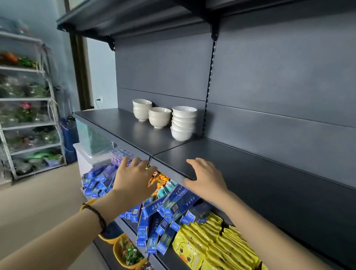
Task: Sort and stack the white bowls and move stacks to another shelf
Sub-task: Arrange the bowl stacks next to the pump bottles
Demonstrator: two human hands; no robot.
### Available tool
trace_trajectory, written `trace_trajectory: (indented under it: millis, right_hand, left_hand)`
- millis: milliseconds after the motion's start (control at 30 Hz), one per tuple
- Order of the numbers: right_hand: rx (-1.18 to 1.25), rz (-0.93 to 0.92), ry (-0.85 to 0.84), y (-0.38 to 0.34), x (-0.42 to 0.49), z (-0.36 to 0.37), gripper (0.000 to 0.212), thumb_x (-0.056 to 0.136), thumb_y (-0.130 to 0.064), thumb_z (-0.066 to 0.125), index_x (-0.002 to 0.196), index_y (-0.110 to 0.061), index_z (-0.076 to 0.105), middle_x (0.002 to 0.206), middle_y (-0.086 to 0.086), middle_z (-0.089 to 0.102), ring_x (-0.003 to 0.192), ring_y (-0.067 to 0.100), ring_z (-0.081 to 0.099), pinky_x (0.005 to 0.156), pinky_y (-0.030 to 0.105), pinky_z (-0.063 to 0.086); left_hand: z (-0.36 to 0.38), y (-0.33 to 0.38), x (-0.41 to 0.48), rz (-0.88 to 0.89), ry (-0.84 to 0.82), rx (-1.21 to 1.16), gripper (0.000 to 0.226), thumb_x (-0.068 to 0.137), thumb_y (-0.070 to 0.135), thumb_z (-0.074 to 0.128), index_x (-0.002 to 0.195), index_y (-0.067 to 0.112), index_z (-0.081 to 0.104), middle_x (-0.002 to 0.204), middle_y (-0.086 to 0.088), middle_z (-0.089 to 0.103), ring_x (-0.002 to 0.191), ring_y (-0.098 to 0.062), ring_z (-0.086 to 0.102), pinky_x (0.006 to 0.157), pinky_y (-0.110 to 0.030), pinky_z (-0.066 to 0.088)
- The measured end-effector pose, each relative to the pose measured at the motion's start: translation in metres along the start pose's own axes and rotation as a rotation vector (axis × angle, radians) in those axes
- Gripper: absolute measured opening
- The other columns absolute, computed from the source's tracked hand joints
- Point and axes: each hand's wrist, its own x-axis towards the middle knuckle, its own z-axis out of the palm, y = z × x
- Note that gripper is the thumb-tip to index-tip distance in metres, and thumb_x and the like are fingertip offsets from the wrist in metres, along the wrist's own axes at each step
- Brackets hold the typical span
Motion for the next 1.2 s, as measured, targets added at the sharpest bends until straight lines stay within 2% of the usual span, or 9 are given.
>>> trace_trajectory:
  millis: [500, 633, 733, 800, 867, 933, 1000, 1067, 1200]
  right_hand:
    - [0.253, 0.246, -0.016, 0.057, 0.197, 0.023, 0.086, 0.092, -0.038, 0.060, 0.157, -0.023, 0.006, 0.163, 0.004, 0.019, 0.147, 0.029, 0.026, 0.116, 0.047, 0.032]
    - [0.467, 0.250, 0.076, 0.071, 0.241, 0.033, 0.100, 0.091, -0.043, 0.065, 0.157, -0.018, -0.006, 0.166, 0.004, 0.009, 0.152, 0.024, 0.017, 0.121, 0.040, 0.023]
    - [0.659, 0.232, 0.198, 0.073, 0.261, 0.046, 0.102, 0.089, -0.050, 0.064, 0.157, -0.017, -0.005, 0.166, 0.006, 0.006, 0.152, 0.021, 0.014, 0.123, 0.041, 0.018]
    - [0.817, 0.244, 0.294, 0.074, 0.273, 0.053, 0.107, 0.083, -0.058, 0.066, 0.157, -0.021, -0.002, 0.166, 0.004, 0.011, 0.149, 0.022, 0.025, 0.121, 0.041, 0.025]
    - [0.961, 0.272, 0.334, 0.074, 0.283, 0.056, 0.095, 0.089, -0.053, 0.061, 0.157, -0.027, -0.001, 0.162, 0.001, 0.020, 0.140, 0.014, 0.036, 0.113, 0.030, 0.029]
    - [1.056, 0.297, 0.359, 0.073, 0.294, 0.059, 0.083, 0.094, -0.054, 0.052, 0.156, -0.033, 0.001, 0.158, -0.005, 0.032, 0.133, 0.006, 0.039, 0.112, 0.030, 0.031]
    - [1.096, 0.288, 0.402, 0.070, 0.305, 0.059, 0.085, 0.087, -0.069, 0.049, 0.154, -0.038, 0.007, 0.145, -0.016, 0.047, 0.133, 0.007, 0.045, 0.116, 0.043, 0.035]
    - [1.137, 0.293, 0.453, 0.064, 0.315, 0.060, 0.085, 0.083, -0.075, 0.045, 0.153, -0.037, 0.015, 0.134, -0.023, 0.051, 0.129, 0.005, 0.050, 0.113, 0.046, 0.040]
    - [1.169, 0.290, 0.545, 0.054, 0.321, 0.065, 0.086, 0.072, -0.071, 0.038, 0.148, -0.031, 0.029, 0.126, -0.027, 0.052, 0.103, -0.021, 0.053, 0.087, 0.012, 0.050]
  left_hand:
    - [0.090, -0.051, 0.176, 0.035, 0.067, -0.193, 0.051, 0.071, 0.049, 0.038, 0.092, 0.023, 0.076, 0.085, -0.004, 0.074, 0.079, -0.028, 0.070, 0.074, -0.040, 0.054]
    - [0.106, -0.050, 0.223, -0.005, 0.041, -0.326, 0.055, 0.086, 0.050, 0.035, 0.130, 0.027, 0.058, 0.129, 0.000, 0.062, 0.120, -0.025, 0.055, 0.098, -0.040, 0.040]
    - [0.120, -0.047, 0.250, -0.057, -0.011, -0.605, 0.051, 0.096, 0.046, 0.043, 0.144, 0.028, 0.039, 0.146, 0.003, 0.044, 0.134, -0.020, 0.040, 0.106, -0.038, 0.034]
    - [0.126, -0.042, 0.270, -0.079, -0.039, -1.005, 0.055, 0.097, 0.047, 0.046, 0.146, 0.026, 0.035, 0.148, 0.002, 0.041, 0.135, -0.017, 0.039, 0.109, -0.037, 0.034]
    - [0.129, -0.033, 0.293, -0.098, -0.097, -1.406, 0.058, 0.097, 0.045, 0.048, 0.148, 0.024, 0.032, 0.147, 0.003, 0.042, 0.130, -0.012, 0.042, 0.107, -0.030, 0.033]
    - [0.131, -0.022, 0.314, -0.088, -0.149, -1.670, 0.064, 0.094, 0.053, 0.050, 0.149, 0.025, 0.031, 0.142, 0.011, 0.048, 0.124, -0.003, 0.046, 0.109, -0.031, 0.034]
    - [0.136, -0.010, 0.333, -0.051, -0.130, -1.783, 0.072, 0.084, 0.066, 0.047, 0.144, 0.028, 0.036, 0.136, 0.019, 0.051, 0.124, 0.005, 0.046, 0.114, -0.035, 0.033]
    - [0.142, -0.001, 0.345, -0.043, -0.077, -1.831, 0.075, 0.077, 0.074, 0.043, 0.138, 0.029, 0.044, 0.131, 0.017, 0.056, 0.123, 0.000, 0.051, 0.113, -0.038, 0.036]
    - [0.153, 0.005, 0.354, -0.002, -0.017, -1.926, 0.076, 0.075, 0.076, 0.049, 0.133, 0.028, 0.048, 0.119, 0.020, 0.064, 0.117, -0.003, 0.058, 0.103, -0.034, 0.044]
